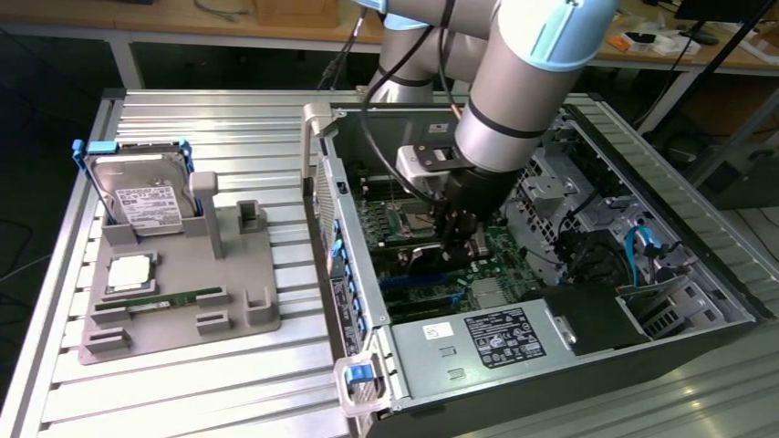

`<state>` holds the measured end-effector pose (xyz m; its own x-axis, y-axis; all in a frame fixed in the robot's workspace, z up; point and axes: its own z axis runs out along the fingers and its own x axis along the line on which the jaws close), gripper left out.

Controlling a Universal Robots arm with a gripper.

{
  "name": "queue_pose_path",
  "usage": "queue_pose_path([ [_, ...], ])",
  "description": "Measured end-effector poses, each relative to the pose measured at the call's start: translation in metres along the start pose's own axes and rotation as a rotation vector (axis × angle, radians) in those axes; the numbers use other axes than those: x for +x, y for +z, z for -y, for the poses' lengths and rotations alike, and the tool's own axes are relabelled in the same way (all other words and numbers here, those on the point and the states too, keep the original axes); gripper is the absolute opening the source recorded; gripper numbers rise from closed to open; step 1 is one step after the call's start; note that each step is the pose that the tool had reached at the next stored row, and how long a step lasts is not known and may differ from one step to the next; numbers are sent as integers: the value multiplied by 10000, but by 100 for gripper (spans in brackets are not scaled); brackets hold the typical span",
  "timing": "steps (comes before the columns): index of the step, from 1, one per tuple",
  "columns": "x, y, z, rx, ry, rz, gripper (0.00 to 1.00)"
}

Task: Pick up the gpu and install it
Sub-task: 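Insert the gpu into the slot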

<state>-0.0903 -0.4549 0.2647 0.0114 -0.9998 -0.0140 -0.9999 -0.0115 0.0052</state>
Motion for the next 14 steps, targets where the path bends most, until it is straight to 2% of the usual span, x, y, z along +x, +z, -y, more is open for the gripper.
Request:
queue_pose_path([
  [14, 0, 0, 3, 3, 151, 1, 27],
])
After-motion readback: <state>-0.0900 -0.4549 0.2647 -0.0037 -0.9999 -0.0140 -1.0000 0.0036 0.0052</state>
